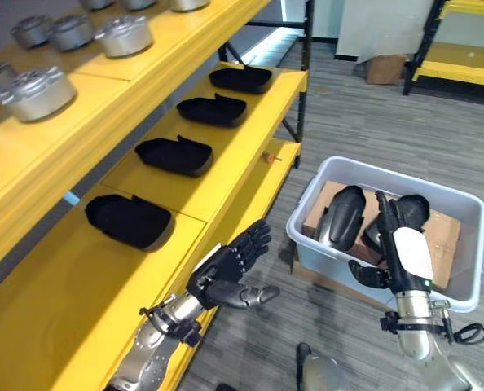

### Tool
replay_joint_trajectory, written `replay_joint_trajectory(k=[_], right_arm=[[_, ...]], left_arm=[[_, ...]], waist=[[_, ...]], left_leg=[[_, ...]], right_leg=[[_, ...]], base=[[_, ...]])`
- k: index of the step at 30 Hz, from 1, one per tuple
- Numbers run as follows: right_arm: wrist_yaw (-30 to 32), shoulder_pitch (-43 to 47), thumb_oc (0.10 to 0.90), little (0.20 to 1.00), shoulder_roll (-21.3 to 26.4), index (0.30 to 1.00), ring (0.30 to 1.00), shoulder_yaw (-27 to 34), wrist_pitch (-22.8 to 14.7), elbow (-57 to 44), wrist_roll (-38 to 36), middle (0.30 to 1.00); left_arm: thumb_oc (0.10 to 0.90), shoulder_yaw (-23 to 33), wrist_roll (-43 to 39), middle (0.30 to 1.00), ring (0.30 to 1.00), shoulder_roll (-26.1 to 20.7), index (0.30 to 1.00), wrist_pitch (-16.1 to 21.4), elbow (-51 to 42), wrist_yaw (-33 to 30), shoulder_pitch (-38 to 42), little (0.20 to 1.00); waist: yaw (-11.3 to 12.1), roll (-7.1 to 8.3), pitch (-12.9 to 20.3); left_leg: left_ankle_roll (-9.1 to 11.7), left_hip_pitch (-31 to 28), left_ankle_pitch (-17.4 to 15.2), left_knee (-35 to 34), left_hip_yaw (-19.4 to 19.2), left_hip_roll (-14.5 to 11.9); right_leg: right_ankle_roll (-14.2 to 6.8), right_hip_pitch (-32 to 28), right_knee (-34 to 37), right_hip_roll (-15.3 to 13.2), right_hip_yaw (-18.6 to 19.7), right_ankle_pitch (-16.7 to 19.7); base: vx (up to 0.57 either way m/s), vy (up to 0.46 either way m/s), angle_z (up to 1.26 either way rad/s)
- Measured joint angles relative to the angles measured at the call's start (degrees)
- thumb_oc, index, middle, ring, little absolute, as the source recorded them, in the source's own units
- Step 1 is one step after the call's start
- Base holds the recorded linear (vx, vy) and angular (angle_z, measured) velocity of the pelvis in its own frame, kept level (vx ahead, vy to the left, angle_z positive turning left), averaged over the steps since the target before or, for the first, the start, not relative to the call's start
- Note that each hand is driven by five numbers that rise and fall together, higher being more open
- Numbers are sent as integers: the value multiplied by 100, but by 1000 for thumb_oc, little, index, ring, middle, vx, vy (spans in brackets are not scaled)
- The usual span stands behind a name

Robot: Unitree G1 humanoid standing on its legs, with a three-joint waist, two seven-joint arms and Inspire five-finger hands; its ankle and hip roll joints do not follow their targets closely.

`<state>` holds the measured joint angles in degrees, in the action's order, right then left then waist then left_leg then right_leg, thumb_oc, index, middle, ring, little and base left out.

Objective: Move parts from the plastic box to the shelf.

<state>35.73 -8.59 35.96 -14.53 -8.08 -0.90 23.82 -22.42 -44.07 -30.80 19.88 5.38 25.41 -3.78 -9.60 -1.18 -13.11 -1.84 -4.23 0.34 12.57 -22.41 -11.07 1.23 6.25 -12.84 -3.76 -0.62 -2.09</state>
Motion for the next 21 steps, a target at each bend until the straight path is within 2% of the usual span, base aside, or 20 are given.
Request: replay_joint_trajectory(k=[1,2,3,4,5,6,7,8,9,10,11,13,21], right_arm=[[-5,-45,900,1000,59,1000,1000,-22,-128,4,-33,1000],[9,-76,900,1000,75,1000,1000,38,-191,-22,-44,1000],[8,-70,900,1000,103,1000,1000,100,-209,-52,-112,1000],[-47,-38,900,1000,102,1000,1000,172,-220,-46,-212,1000],[-49,-40,900,1000,112,1000,1000,182,-223,-46,-214,1000],[-56,-49,900,1000,122,1000,1000,169,-225,-46,-237,1000],[-72,-82,900,1000,118,1000,1000,147,-237,-53,-253,1000],[-85,-111,900,1000,100,1000,1000,139,-257,-52,-252,1000],[-85,-349,900,1000,7,1000,1000,137,-271,-138,-254,1000],[-116,-376,900,1000,-19,1000,1000,143,-243,-88,-256,1000],[-160,-379,900,1000,-35,1000,1000,126,-210,-87,-253,1000],[-227,-378,900,1000,-39,1000,1000,9,-200,-87,-237,1000],[-291,-151,900,1000,-38,1000,1000,-113,-183,-103,-181,1000]], left_arm=[[900,4,-4,1000,1000,30,1000,6,19,-91,-120,1000],[900,2,2,1000,1000,12,1000,-8,7,-109,-136,1000],[900,35,-5,1000,1000,25,1000,-8,-25,-118,-160,1000],[900,160,7,1000,1000,23,1000,-5,-104,-66,-278,1000],[900,215,10,1000,1000,31,1000,-5,-90,-13,-349,1000],[900,256,17,1000,1000,30,1000,-5,-82,19,-456,1000],[900,286,20,1000,1000,67,1000,-7,-59,27,-561,1000],[900,317,24,1000,1000,96,1000,-9,-40,31,-629,1000],[900,328,24,1000,1000,24,1000,-7,-54,130,-732,1000],[900,278,46,1000,1000,63,1000,-43,48,177,-641,1000],[900,240,52,1000,1000,48,1000,-51,31,184,-645,1000],[900,232,124,1000,1000,73,1000,-46,26,174,-661,1000],[900,240,222,1000,1000,57,1000,3,30,146,-666,1000]], waist=[[146,88,80],[112,109,105],[40,87,121],[125,69,131],[210,61,140],[321,-53,209],[395,-125,271],[370,-176,291],[212,-15,369],[123,-11,359],[92,-46,366],[46,-75,364],[244,-148,353]], left_leg=[[240,56,-317,-81,588,104],[375,49,-418,-317,648,159],[358,122,-428,-605,950,292],[209,151,-488,-1036,1899,784],[94,177,-572,-1069,2297,1062],[-71,263,-513,-1016,2378,1167],[-88,283,-445,-968,2181,1037],[-98,334,-359,-916,2043,941],[24,369,-248,-971,1969,972],[95,422,-143,-1037,1988,1027],[79,332,-34,-1215,2040,1030],[82,180,200,-1451,2095,1106],[38,30,190,-1600,1969,1130]], right_leg=[[3,10,96,-1,347,28],[30,-2,178,-44,377,152],[18,-16,288,-9,495,251],[-38,31,304,157,936,262],[-56,55,268,228,1137,265],[-156,104,267,284,1116,251],[-275,178,150,359,1048,217],[-308,303,-260,418,915,42],[-464,171,-907,413,639,-465],[-284,-156,-230,336,588,-591],[-318,-185,-45,353,598,-431],[-340,-226,-8,363,654,-402],[-377,-306,36,300,665,-426]], base=[[32,-101,-163],[97,-134,-123],[146,-77,-141],[135,-57,-165],[100,-30,-203],[72,-9,-163],[71,-2,-131],[111,23,-79],[175,47,-30],[186,47,-14],[160,52,-5],[135,91,-5],[123,92,-3]])
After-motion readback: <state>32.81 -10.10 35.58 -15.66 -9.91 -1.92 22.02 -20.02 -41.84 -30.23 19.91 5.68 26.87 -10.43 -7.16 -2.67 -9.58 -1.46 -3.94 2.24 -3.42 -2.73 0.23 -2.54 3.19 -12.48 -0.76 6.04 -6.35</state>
